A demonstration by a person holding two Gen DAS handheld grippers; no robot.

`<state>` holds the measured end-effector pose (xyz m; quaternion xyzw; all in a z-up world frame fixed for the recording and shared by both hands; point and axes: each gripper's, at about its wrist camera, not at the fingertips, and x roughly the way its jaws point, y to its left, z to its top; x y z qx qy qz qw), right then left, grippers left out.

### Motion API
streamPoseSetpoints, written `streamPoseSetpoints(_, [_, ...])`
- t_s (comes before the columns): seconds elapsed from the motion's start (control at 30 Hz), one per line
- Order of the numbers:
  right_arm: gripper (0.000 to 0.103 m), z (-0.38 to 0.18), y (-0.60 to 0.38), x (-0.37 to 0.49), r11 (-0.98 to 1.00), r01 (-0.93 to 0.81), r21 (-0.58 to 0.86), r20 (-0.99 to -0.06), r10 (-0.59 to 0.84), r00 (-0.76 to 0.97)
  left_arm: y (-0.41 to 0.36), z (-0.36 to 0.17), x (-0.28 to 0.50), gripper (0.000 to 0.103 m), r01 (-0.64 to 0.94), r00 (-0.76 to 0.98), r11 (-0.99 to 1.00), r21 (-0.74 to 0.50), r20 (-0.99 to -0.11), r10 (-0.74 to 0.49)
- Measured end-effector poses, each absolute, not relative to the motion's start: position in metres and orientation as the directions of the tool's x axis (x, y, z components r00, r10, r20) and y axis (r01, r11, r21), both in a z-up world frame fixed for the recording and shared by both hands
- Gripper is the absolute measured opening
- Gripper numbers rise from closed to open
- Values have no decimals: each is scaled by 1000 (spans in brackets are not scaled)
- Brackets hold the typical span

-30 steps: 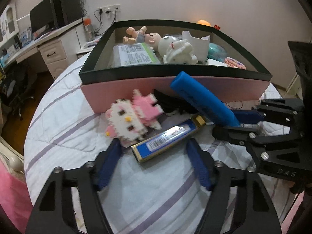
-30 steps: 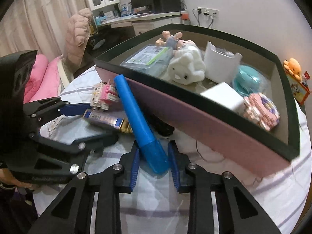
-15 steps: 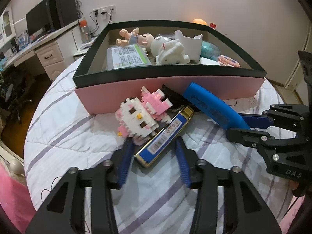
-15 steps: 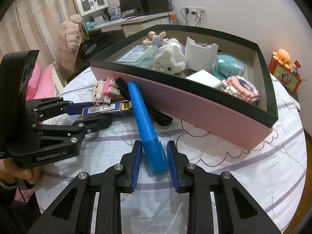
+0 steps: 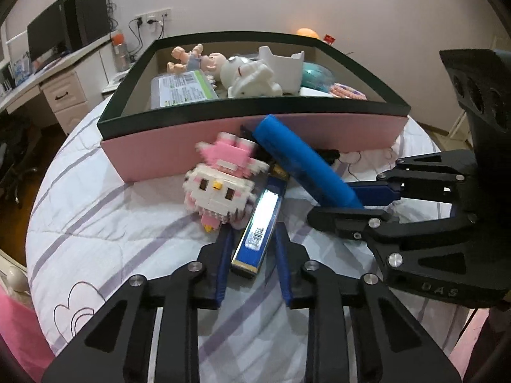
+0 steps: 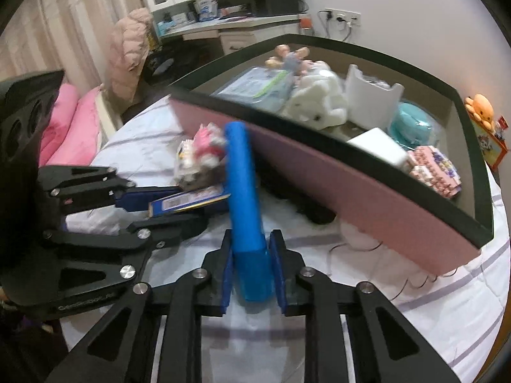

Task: Organize rigid objects
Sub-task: 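Grasp the blue brush case with the right tool while the left tool grasps the harmonica box, then lower the brush case and harmonica box into the tray and open both tools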

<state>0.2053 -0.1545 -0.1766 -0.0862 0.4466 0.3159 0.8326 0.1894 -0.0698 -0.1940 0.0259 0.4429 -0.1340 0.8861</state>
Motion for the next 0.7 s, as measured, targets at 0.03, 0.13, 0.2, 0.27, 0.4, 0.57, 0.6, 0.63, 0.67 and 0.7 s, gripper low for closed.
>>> streamPoseSetpoints(0.03, [21,-176,-154,204,789,-599,135,-797,446,407,-70,-195,191,27,256,571,964,-74,-793,-213])
streamPoseSetpoints(0.13, [24,-179,-156,213,815,-561,144,-794,434,426,-74,-195,199,33,237,583,969,-63,-789,-194])
streamPoseSetpoints(0.2, [25,-180,-158,215,817,-553,166,-788,446,423,-73,-197,203,32,238,579,968,-81,-788,-208])
streamPoseSetpoints(0.27, [23,-182,-160,216,819,-542,189,-783,458,420,-72,-197,203,31,240,578,966,-92,-787,-218])
streamPoseSetpoints(0.4, [18,-177,-160,203,821,-540,186,-778,458,429,-70,-195,197,15,238,573,964,-115,-785,-235])
streamPoseSetpoints(0.57, [18,-166,-166,184,830,-512,221,-751,480,453,-66,-187,182,15,235,581,963,-133,-775,-249])
streamPoseSetpoints(0.6, [18,-164,-169,180,832,-505,229,-747,483,458,-64,-185,178,15,235,585,963,-135,-772,-250])
streamPoseSetpoints(0.63, [18,-161,-171,177,834,-500,233,-744,484,461,-64,-183,176,15,235,587,963,-136,-769,-251])
streamPoseSetpoints(0.67, [18,-159,-172,172,835,-498,236,-740,487,465,-62,-180,173,15,233,591,963,-137,-766,-253])
streamPoseSetpoints(0.7, [18,-156,-174,169,835,-494,242,-735,490,469,-60,-176,169,15,232,596,963,-140,-761,-255])
